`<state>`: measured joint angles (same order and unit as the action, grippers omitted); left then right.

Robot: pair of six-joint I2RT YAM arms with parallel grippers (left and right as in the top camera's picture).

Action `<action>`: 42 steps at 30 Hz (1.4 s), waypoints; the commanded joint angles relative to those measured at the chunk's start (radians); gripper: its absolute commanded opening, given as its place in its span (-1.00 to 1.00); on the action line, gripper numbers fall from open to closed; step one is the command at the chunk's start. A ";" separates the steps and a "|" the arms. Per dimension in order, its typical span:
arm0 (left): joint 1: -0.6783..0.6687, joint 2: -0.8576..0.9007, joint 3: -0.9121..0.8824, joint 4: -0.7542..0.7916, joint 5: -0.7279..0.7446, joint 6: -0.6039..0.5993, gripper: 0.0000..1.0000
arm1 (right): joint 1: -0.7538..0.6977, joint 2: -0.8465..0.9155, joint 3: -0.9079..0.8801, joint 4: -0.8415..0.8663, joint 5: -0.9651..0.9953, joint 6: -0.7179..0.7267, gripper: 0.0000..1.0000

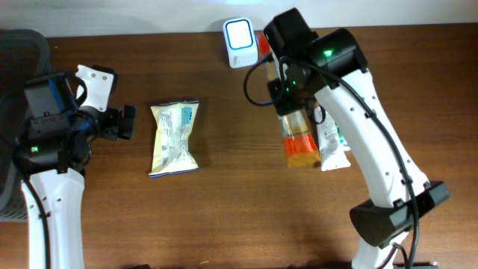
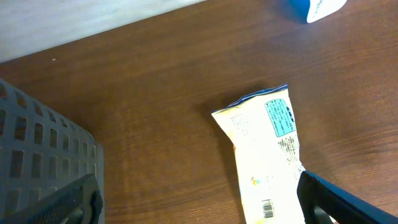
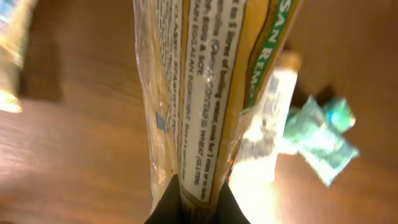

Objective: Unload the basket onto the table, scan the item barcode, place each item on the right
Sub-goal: 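Move the bar right and release it beside the scanned items, then reach the right gripper left to the white chip bag and grasp it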

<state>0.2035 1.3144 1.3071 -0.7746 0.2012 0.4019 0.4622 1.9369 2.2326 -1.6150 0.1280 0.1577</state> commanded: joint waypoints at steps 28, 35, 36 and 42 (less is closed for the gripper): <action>0.002 -0.011 0.003 0.002 0.000 0.015 0.98 | -0.418 -0.010 -0.799 0.496 -0.031 -0.076 -0.92; 0.002 -0.011 0.003 0.002 0.000 0.015 0.98 | -0.470 -0.010 -0.798 0.497 -0.042 -0.076 -0.11; 0.002 -0.011 0.003 0.002 0.000 0.015 0.99 | -0.470 -0.010 -0.789 0.489 -0.043 -0.076 0.28; 0.002 -0.011 0.003 0.002 0.000 0.015 0.99 | -0.469 -0.010 -0.463 0.260 -0.224 -0.076 0.40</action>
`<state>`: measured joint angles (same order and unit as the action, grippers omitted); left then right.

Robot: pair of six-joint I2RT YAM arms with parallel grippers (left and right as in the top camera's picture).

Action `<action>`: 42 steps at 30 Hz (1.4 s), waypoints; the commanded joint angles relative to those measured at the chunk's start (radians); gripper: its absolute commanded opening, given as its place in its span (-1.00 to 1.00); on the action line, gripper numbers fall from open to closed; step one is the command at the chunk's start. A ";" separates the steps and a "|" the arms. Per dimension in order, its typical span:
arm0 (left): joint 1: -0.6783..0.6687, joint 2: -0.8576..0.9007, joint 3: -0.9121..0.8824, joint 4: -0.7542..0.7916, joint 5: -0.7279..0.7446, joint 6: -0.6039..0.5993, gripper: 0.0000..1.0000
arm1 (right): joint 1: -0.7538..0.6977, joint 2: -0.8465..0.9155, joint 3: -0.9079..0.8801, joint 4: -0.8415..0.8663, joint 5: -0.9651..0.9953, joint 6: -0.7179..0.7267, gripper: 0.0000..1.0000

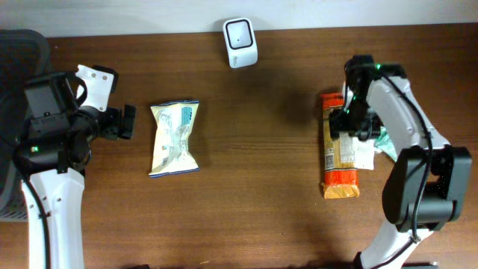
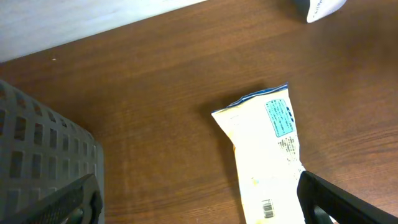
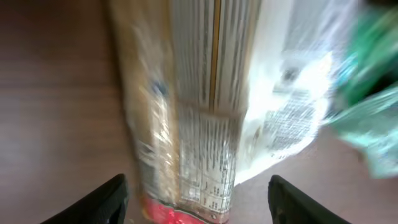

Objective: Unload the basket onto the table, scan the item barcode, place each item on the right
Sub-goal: 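Reach the right gripper left to the white chip bag and grasp it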

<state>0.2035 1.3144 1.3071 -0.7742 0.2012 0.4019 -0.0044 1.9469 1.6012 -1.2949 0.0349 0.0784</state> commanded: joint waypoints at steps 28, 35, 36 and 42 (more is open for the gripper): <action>0.002 -0.011 0.003 0.002 0.000 0.015 0.99 | 0.716 0.234 0.156 0.815 -0.557 0.219 -0.88; 0.002 -0.011 0.003 0.002 0.000 0.015 0.98 | 0.703 0.366 0.156 0.750 -0.554 0.219 -0.91; 0.002 -0.011 0.003 0.001 0.000 0.015 0.98 | 0.694 0.367 0.156 0.715 -0.542 0.219 -0.91; 0.002 -0.011 0.003 0.001 0.000 0.015 0.98 | 0.657 0.367 0.147 0.577 -0.445 0.215 -0.91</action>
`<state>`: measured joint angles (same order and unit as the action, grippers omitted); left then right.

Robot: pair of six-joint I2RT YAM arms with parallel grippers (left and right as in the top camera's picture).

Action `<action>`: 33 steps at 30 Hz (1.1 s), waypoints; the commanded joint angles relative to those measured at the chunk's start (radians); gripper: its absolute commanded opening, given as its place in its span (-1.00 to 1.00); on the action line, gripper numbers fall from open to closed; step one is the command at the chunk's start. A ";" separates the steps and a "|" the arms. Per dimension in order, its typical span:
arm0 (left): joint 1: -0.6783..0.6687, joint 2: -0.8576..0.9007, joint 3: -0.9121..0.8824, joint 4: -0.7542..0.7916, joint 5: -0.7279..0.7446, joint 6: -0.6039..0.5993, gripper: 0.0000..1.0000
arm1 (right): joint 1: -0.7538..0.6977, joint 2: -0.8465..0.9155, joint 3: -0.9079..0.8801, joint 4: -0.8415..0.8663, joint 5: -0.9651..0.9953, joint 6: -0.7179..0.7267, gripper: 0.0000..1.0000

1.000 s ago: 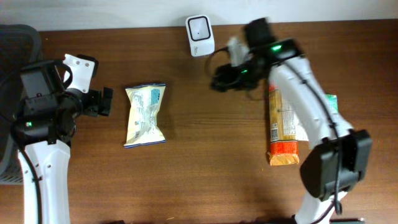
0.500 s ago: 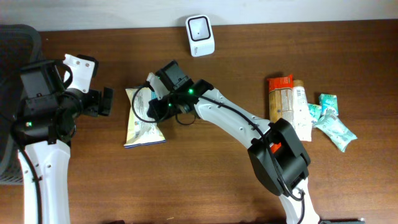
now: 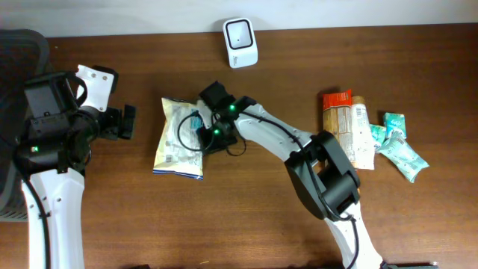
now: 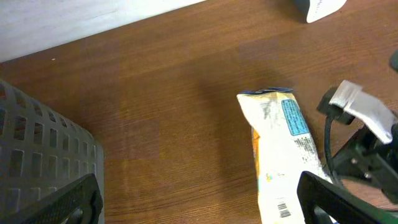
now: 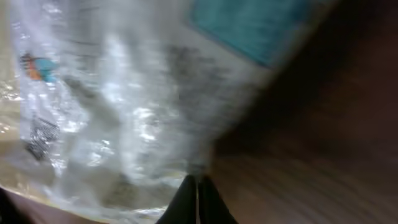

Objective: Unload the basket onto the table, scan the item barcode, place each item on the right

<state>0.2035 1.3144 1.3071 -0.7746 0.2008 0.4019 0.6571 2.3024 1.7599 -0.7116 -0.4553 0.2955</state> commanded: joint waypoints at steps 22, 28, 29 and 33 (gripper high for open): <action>0.002 -0.011 0.003 0.002 0.000 0.015 0.98 | -0.056 0.029 0.140 0.441 0.288 -0.386 0.57; 0.002 -0.011 0.003 0.002 0.000 0.015 0.98 | -0.026 0.085 0.140 0.417 0.287 -0.393 0.56; 0.002 -0.011 0.003 0.002 0.000 0.015 0.98 | -0.022 0.087 0.140 0.426 0.287 -0.393 0.56; 0.002 -0.011 0.003 0.002 0.000 0.015 0.98 | -0.021 0.108 0.140 0.470 0.280 -0.372 0.55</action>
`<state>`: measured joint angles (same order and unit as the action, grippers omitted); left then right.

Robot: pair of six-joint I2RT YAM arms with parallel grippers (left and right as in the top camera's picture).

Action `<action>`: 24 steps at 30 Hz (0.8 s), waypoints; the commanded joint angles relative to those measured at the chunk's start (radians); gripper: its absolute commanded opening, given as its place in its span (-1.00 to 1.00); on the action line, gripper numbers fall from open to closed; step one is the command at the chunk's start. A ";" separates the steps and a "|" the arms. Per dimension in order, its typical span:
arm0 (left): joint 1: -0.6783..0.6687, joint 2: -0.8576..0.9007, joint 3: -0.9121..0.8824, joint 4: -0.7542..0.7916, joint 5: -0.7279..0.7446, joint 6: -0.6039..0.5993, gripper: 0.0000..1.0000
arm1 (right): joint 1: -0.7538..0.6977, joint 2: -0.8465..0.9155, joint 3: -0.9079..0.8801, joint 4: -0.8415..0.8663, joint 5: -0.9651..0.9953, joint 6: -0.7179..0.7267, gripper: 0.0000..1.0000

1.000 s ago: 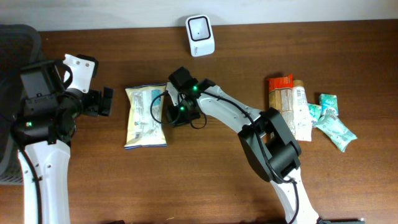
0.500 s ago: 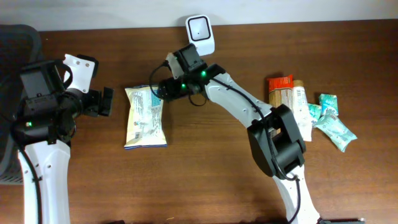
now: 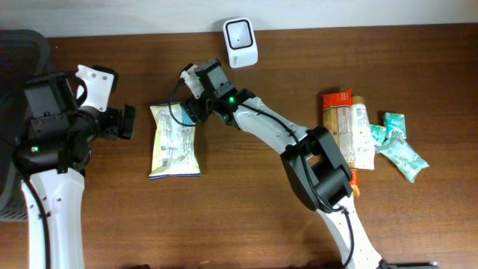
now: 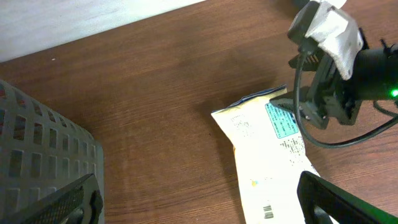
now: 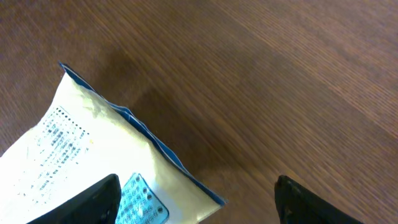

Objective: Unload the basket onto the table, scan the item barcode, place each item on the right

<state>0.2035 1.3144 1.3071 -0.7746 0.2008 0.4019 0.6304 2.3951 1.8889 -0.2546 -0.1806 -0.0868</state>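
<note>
A yellow-white snack bag (image 3: 174, 140) lies flat on the table, left of centre, with a small barcode near its lower end (image 4: 268, 211). The white scanner (image 3: 240, 32) stands at the back edge. My right gripper (image 3: 193, 110) hovers open over the bag's top right corner (image 5: 186, 180), with its fingers on either side of that corner and not touching it. The same bag shows in the left wrist view (image 4: 267, 155). My left gripper (image 3: 128, 122) stays open to the left of the bag, apart from it.
A long orange packet (image 3: 340, 134), a white packet (image 3: 362, 138) and teal packets (image 3: 399, 149) lie grouped at the right. A grey mesh basket (image 4: 37, 149) stands at the far left edge. Bare brown table (image 3: 254, 202) fills the middle.
My right gripper was shut at the snack bag, which sat shifted a little right. Now the gripper is open by the bag's top right corner and the bag lies flat further left.
First my right gripper held the long orange packet near the scanner. Then that packet lay among the packets on the right with the gripper open above it. Later the gripper was shut at the snack bag, and now it is open over the bag's corner. The left arm stayed put.
</note>
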 commanded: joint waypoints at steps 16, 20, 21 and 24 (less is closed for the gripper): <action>0.002 -0.011 0.003 0.002 0.000 0.015 0.98 | -0.002 0.063 0.011 -0.304 -0.049 0.537 -0.51; 0.002 -0.011 0.003 0.002 0.000 0.015 0.98 | -0.026 0.001 0.013 -0.563 -0.087 0.500 -0.50; 0.002 -0.011 0.003 0.002 0.000 0.016 0.98 | -0.029 -0.018 0.013 -0.613 -0.096 0.478 -0.48; 0.002 -0.011 0.003 0.002 0.000 0.015 0.98 | -0.028 -0.086 0.013 -0.792 -0.150 0.386 -0.33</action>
<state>0.2035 1.3144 1.3071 -0.7746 0.2008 0.4019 0.6067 2.3730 1.9194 -0.9882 -0.2855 0.3801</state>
